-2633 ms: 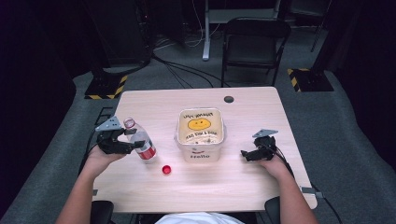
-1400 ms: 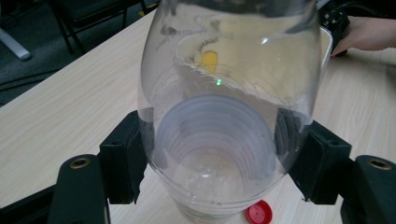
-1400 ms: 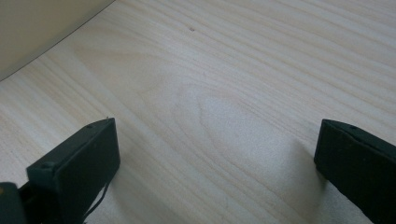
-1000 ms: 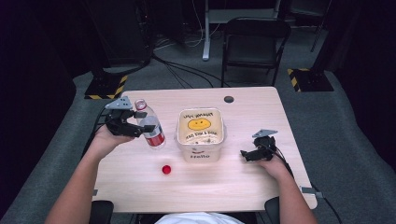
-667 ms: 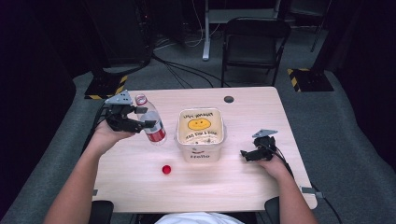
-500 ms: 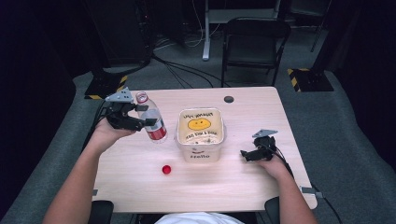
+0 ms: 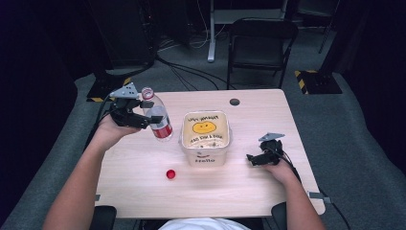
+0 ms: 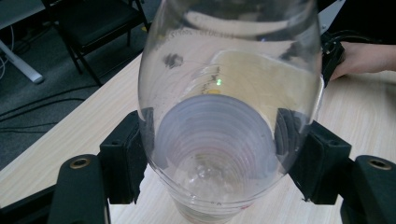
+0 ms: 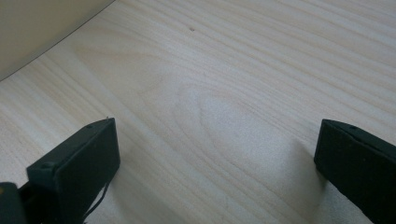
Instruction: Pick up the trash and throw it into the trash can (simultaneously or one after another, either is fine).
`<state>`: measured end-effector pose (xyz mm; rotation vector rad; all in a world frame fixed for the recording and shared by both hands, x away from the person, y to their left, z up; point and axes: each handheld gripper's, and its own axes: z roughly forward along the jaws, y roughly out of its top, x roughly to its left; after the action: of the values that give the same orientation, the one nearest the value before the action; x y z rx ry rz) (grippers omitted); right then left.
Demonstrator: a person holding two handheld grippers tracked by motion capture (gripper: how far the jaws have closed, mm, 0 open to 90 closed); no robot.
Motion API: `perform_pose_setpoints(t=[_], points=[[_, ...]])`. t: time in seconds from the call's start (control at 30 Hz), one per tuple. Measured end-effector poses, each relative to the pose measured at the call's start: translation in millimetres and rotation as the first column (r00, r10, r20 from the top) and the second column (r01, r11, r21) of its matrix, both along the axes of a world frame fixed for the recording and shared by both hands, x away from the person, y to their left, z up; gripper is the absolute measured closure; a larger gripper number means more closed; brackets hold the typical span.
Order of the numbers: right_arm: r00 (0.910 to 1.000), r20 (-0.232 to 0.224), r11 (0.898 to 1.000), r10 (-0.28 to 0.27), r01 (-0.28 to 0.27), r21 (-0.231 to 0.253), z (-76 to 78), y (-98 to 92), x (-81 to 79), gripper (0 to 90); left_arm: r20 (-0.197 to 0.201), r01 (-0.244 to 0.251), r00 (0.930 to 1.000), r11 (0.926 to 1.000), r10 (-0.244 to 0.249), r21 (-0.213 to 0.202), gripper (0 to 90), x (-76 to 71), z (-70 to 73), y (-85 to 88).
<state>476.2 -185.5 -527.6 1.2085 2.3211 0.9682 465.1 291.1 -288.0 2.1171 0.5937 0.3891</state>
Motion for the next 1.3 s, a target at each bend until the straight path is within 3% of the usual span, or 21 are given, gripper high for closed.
perform_pose_setpoints(t=[1.3], points=[[1.0000, 0.000, 1.000, 0.000, 0.000, 0.000, 0.0, 0.0, 0.0, 0.0, 0.038, 0.048, 0.9981, 0.9988, -0.048, 0.011, 29.3, 19.4, 37.2, -50.7]])
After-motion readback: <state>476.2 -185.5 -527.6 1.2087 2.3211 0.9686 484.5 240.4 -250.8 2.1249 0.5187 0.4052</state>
